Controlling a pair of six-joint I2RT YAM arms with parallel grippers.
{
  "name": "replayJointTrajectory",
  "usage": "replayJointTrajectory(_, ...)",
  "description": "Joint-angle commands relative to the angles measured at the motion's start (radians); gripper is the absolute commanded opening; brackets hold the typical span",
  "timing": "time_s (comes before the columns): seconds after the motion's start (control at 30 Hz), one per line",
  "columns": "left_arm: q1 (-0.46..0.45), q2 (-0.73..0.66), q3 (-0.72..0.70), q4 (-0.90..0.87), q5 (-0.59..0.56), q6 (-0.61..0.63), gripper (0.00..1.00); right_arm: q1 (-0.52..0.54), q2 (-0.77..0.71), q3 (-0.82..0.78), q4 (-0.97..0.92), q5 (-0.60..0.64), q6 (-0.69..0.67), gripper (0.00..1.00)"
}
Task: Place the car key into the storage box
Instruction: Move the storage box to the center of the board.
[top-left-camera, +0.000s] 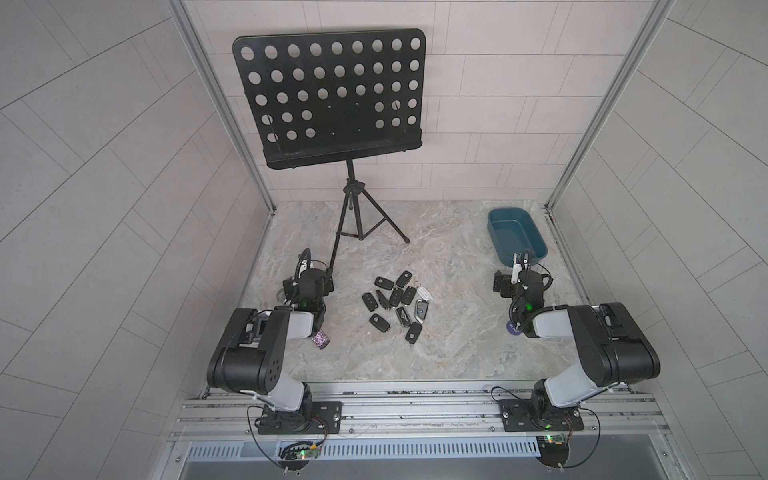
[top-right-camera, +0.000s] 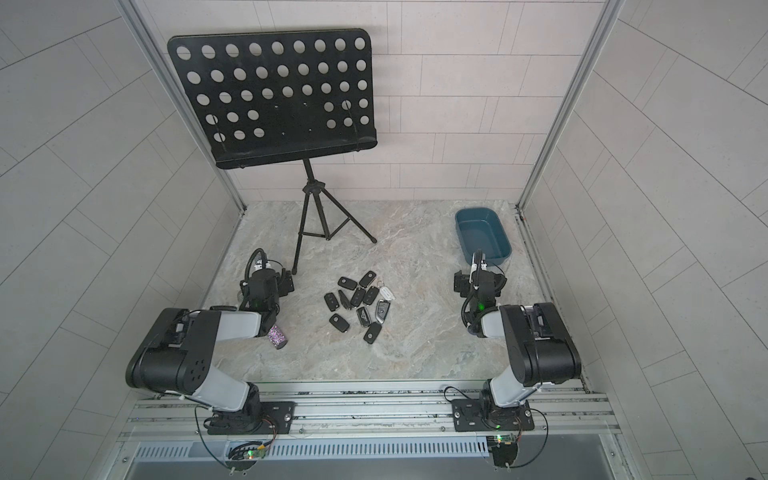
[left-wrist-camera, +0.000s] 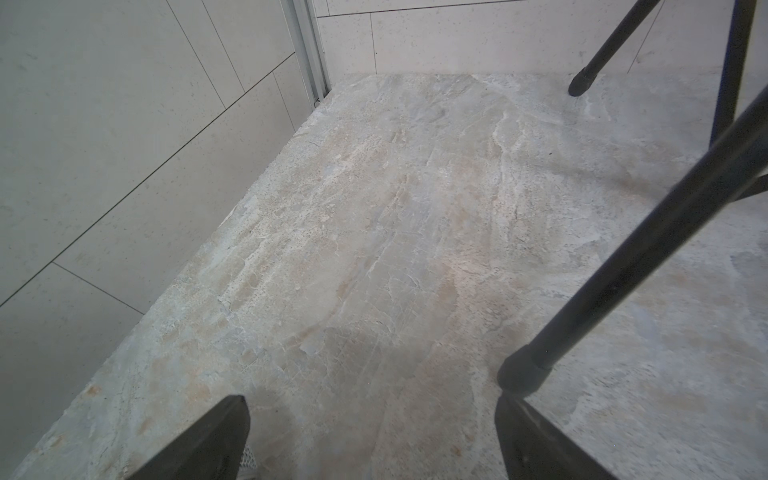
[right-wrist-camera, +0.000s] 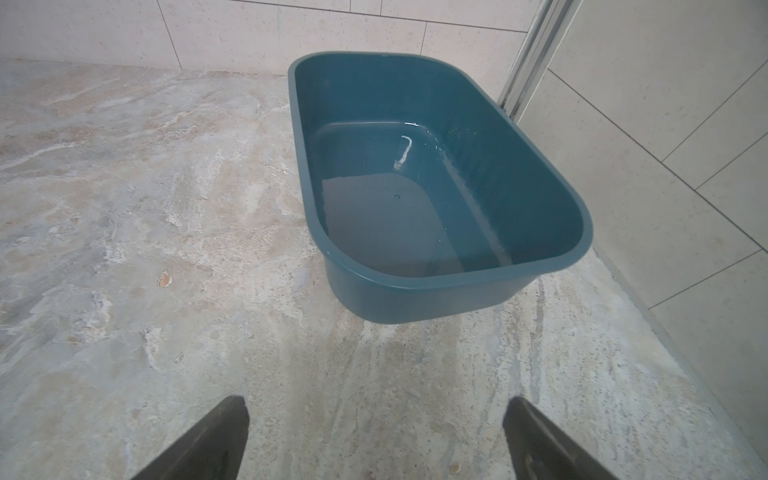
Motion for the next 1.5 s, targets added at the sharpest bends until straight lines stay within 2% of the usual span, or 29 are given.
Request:
replayJointTrajectory(0.0,-0.002,-0.009,0.008,0.030,-0.017,0.007,1.00,0.000,-0.018,0.009,0.003,-0.005,0.000,0.99)
replayJointTrajectory(0.17,-0.004,-0.015,0.002,0.031,-0.017,0.008,1.00,0.000,-0.022,0.008,0.005,-0.001,0.000,0.99)
replayJointTrajectory(0.27,-0.003,-0.043,0.025,-0.011,-0.031,0.004,1.00,0.000,-0.075,0.072,-0.142,0.024,0.012,0.99)
replayJointTrajectory(0.4,-0.004,-0.120,0.115,-0.244,-0.028,0.002,1.00,0.000,-0.132,0.218,-0.440,0.027,0.010,0.99)
replayJointTrajectory(0.5,-0.005,-0.165,0.180,-0.386,-0.023,0.007,1.00,0.000,-0.139,0.304,-0.558,0.015,0.036,0.99)
replayJointTrajectory(0.63,-0.009,-0.260,0.174,-0.424,-0.040,-0.004,1.00,0.000,-0.135,0.385,-0.657,0.037,0.088,0.99)
replayJointTrajectory(0.7,-0.009,-0.325,0.172,-0.468,-0.027,-0.025,1.00,-0.002,-0.104,0.475,-0.783,0.046,0.149,0.99)
replayJointTrajectory(0.77,-0.008,-0.378,0.190,-0.561,-0.025,-0.092,1.00,-0.009,-0.047,0.619,-0.949,0.004,0.187,0.99)
replayJointTrajectory(0.9,-0.012,-0.419,0.278,-0.818,0.084,-0.205,1.00,-0.011,0.111,0.894,-1.224,-0.054,0.237,0.99)
replayJointTrajectory(1.0,-0.012,-0.417,0.337,-0.970,0.102,-0.308,1.00,-0.012,0.212,1.014,-1.280,-0.101,0.249,1.00)
replayJointTrajectory(1.17,-0.012,-0.421,0.340,-0.997,0.191,-0.402,1.00,-0.012,0.369,1.175,-1.322,-0.150,0.251,0.99)
replayJointTrajectory(1.3,-0.011,-0.412,0.349,-1.020,0.248,-0.435,1.00,-0.013,0.491,1.294,-1.382,-0.167,0.248,0.98)
replayJointTrajectory(1.47,-0.014,-0.413,0.352,-1.043,0.288,-0.437,1.00,-0.014,0.544,1.328,-1.427,-0.187,0.236,0.97)
